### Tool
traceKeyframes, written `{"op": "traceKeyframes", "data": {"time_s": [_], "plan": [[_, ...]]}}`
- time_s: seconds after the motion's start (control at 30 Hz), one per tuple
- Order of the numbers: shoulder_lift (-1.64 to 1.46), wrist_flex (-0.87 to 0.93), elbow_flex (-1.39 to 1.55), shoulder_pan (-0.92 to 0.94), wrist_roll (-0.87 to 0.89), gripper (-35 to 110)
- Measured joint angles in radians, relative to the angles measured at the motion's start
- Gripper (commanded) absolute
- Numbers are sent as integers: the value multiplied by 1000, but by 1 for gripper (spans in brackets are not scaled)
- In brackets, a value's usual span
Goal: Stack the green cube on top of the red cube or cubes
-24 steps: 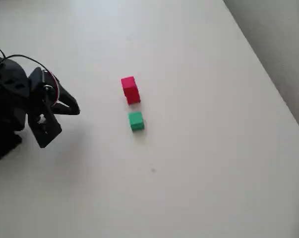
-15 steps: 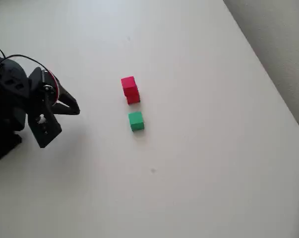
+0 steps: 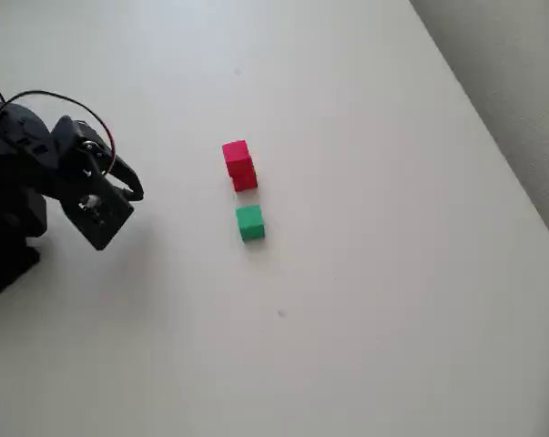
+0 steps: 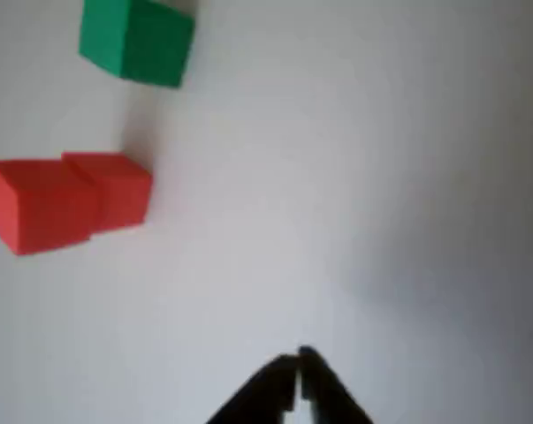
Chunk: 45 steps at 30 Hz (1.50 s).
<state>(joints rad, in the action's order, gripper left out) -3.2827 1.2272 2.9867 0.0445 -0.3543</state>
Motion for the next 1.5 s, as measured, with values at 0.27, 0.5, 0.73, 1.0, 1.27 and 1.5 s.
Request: {"op": "traceKeyframes", "data": {"time_s": [0.27,0.5,0.73,1.0,1.27,1.5], "plan": [[0,0,2,0,-35,-2],[0,0,5,115,-35,9],[213,-92,-87,152,-6,12],[845,-233,-445,210,86,16],[1345,-313,-773,233,138,18],[1600,-360,-934,232,166,18]]}}
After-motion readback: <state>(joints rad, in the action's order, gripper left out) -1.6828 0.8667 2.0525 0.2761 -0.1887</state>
